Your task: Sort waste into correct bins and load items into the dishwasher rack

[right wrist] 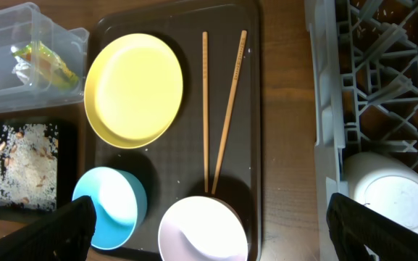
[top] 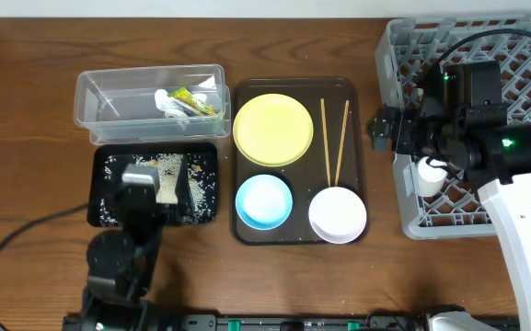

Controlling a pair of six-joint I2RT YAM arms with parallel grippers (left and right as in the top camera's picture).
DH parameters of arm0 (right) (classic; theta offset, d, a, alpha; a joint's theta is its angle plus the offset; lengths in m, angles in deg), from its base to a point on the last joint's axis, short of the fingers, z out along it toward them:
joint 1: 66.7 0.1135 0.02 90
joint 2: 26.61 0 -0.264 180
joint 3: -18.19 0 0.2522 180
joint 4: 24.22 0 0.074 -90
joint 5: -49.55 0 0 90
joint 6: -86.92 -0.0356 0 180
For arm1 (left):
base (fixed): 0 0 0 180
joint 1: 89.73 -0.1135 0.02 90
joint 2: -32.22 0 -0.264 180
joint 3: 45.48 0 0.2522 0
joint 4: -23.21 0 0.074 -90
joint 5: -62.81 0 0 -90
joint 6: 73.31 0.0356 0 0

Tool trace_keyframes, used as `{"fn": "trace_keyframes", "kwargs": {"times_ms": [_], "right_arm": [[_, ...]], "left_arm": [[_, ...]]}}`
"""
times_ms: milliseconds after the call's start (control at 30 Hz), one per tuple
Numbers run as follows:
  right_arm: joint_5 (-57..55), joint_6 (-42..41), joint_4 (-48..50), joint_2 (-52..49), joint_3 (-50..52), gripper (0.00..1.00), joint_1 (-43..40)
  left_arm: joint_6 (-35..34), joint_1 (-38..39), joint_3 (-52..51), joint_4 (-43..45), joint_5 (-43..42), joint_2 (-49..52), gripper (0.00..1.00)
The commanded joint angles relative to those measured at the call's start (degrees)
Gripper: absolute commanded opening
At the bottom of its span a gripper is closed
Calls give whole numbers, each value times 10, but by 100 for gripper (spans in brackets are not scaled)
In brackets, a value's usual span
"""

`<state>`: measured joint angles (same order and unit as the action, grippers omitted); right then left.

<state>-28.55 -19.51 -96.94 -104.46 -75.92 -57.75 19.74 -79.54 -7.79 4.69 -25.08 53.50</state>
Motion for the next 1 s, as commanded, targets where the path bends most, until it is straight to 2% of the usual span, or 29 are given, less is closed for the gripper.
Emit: {"fn": "trace_keyframes", "kwargs": {"times_ms": [0,400,633,967], "right_arm": [[-3,6,0,-1,2,99,5],[-3,6,0,-1,2,99,5],[-3,7,0,-1,2,99,5],[-3,7,0,-1,2,99,5]], "left_arm": [[-3,-19,-48,8,-2,-61,89],[-5,-67,-171,8,-2,-209,89],[-5,-67,-239,14,-2,-212,89],[-5,-67,-237,8,-2,-205,90]]}}
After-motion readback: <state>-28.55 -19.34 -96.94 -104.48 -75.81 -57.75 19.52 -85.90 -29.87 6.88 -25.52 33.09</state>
